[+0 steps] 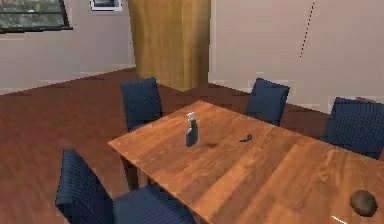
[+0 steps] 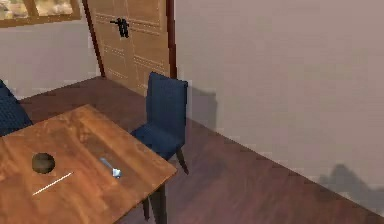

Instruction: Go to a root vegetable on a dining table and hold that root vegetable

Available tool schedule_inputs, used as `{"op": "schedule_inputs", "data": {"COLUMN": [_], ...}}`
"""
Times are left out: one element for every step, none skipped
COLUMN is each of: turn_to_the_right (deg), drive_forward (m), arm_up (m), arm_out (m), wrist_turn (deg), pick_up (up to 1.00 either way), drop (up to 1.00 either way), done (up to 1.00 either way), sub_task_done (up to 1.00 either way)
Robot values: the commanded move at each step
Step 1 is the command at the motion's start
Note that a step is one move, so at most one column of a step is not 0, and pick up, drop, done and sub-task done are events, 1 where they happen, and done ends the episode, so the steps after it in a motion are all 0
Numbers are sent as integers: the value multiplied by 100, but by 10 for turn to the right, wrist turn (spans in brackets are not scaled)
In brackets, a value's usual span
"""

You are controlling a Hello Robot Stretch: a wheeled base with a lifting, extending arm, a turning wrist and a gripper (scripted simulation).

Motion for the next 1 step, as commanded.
{"op": "schedule_inputs", "data": {"turn_to_the_right": [-390], "drive_forward": [0], "arm_up": [0], "arm_out": [0], "wrist_turn": [0], "pick_up": [0], "drop": [0], "done": [0], "sub_task_done": [0]}}
